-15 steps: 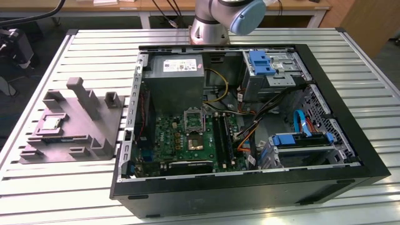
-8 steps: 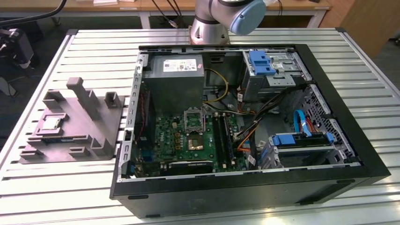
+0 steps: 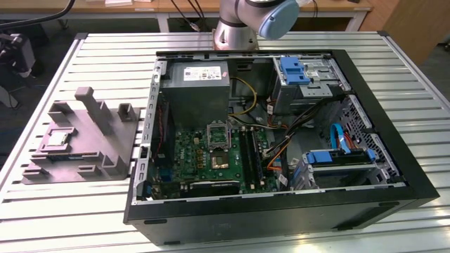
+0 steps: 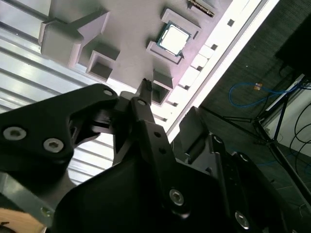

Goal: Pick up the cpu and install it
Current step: 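Pick up the cpu and move it towards the insertion slot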

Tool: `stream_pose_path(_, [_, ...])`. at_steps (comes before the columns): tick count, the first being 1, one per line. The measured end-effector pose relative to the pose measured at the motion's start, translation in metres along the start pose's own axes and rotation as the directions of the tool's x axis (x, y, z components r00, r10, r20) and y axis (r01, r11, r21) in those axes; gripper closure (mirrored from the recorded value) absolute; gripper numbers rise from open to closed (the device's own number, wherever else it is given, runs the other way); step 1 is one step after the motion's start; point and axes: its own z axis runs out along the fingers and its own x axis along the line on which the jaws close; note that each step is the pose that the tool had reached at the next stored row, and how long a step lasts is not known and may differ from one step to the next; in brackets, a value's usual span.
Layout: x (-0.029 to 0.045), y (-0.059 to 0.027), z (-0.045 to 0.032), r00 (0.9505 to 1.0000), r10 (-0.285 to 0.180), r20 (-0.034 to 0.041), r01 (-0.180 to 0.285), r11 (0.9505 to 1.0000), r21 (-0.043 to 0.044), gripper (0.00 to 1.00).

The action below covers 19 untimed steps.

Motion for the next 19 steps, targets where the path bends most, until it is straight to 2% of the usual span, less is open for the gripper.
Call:
stream_pose_path(1, [0.0000, 0.0000, 0.0000, 1.0000, 0.000, 0.0000, 0.000, 1.0000, 0.0000, 0.49])
stream_pose_path(2, [0.0000, 0.0000, 0.0000, 1.0000, 0.000, 0.0000, 0.000, 1.0000, -0.0001, 0.56])
stream_pose_path(7, [0.0000, 0.0000, 0.0000, 1.0000, 0.000, 0.0000, 0.000, 1.0000, 0.0002, 0.55])
stream_pose_path(9, [0.0000, 0.0000, 0.0000, 1.0000, 0.000, 0.0000, 0.000, 1.0000, 0.0004, 0.43])
stream_pose_path(11, [0.0000, 0.0000, 0.0000, 1.0000, 0.000, 0.0000, 0.000, 1.0000, 0.0004, 0.43])
stream_pose_path(12, [0.0000, 0.0000, 0.0000, 1.0000, 0.000, 0.0000, 0.000, 1.0000, 0.0005, 0.37])
stream_pose_path(19, [-0.0001, -0.0001, 0.0013, 1.0000, 0.000, 0.0001, 0.000, 1.0000, 0.0004, 0.37])
